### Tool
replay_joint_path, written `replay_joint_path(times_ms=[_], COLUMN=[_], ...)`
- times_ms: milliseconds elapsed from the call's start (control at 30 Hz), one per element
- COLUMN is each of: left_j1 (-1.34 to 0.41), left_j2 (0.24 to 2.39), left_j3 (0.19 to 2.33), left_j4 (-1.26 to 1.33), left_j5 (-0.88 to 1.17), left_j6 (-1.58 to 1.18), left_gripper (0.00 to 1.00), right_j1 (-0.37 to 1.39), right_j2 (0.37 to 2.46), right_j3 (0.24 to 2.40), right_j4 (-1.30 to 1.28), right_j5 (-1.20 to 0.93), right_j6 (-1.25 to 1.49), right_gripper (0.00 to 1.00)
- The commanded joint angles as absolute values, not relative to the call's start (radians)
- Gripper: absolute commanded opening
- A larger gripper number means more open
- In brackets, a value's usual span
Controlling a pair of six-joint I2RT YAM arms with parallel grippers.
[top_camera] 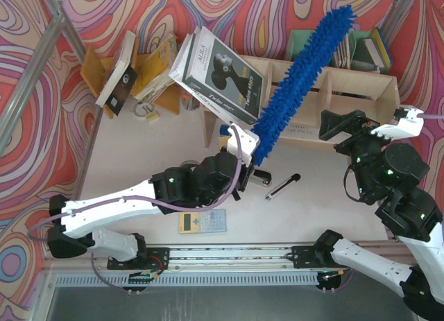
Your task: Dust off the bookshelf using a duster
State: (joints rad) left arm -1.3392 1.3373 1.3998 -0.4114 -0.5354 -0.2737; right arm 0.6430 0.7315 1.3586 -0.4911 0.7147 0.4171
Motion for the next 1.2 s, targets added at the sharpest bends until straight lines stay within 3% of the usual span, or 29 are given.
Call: replay_joint_path(times_ms=[0, 600, 1167], left_j1=[-1.338, -1.313, -1.052], left_j2=[1.284, 1.183, 1.154], left_j3=[1.374, 1.384, 1.351], left_j4=[-0.318, -0.515, -0.544], left_j5=[-0.604, -0.841, -0.522], left_j6=[-0.302, -0.533, -0.399], left_gripper=[0.00, 0.00, 0.00], right_j1=[0.644, 0.644, 0.644], right_j2=[0.738, 0.784, 0.821], right_j3=[1.344, 1.311, 1.300], right_j4=[-0.481, -0.471, -0.476], right_j5=[0.729, 0.711, 0.697], right_j6=[0.445, 0.474, 0.476], right_gripper=[0.81, 0.82, 0.82])
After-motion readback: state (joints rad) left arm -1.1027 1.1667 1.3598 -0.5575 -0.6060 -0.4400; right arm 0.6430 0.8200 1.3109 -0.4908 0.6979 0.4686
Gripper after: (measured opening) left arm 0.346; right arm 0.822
